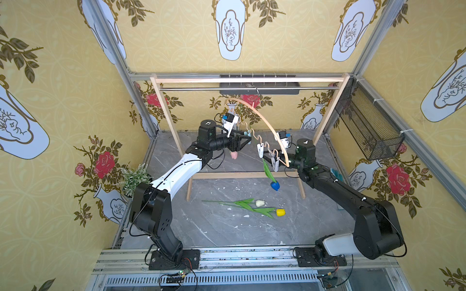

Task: Dry the flowers on a clothes hanger
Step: Open the clamp at the hanger.

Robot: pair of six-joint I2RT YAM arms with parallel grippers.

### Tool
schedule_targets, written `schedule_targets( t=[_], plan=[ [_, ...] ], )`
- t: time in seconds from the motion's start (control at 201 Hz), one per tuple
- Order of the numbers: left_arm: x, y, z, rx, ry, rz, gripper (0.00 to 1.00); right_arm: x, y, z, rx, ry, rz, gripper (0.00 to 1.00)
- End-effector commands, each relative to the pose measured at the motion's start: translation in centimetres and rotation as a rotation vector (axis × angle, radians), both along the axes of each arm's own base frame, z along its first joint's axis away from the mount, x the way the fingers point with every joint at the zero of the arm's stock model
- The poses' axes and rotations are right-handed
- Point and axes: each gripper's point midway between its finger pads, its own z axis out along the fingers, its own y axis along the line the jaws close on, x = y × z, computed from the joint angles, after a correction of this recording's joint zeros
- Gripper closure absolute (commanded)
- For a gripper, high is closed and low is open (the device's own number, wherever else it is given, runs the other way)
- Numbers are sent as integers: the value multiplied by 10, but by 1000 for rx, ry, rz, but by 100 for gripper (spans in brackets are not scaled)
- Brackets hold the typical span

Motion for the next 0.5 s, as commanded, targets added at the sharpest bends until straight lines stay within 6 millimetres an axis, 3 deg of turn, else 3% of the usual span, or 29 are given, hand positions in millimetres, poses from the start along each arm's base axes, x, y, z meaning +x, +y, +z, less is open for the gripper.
schedule_targets(
  t=[0.0, 0.498],
  plan=[
    [1, -2, -3, 8, -3, -14, 34, -2, 4, 4, 3, -21, 35, 100],
    [2, -1, 2, 8, -20, -3, 56, -2, 12, 7, -5, -24, 64, 100]
  ],
)
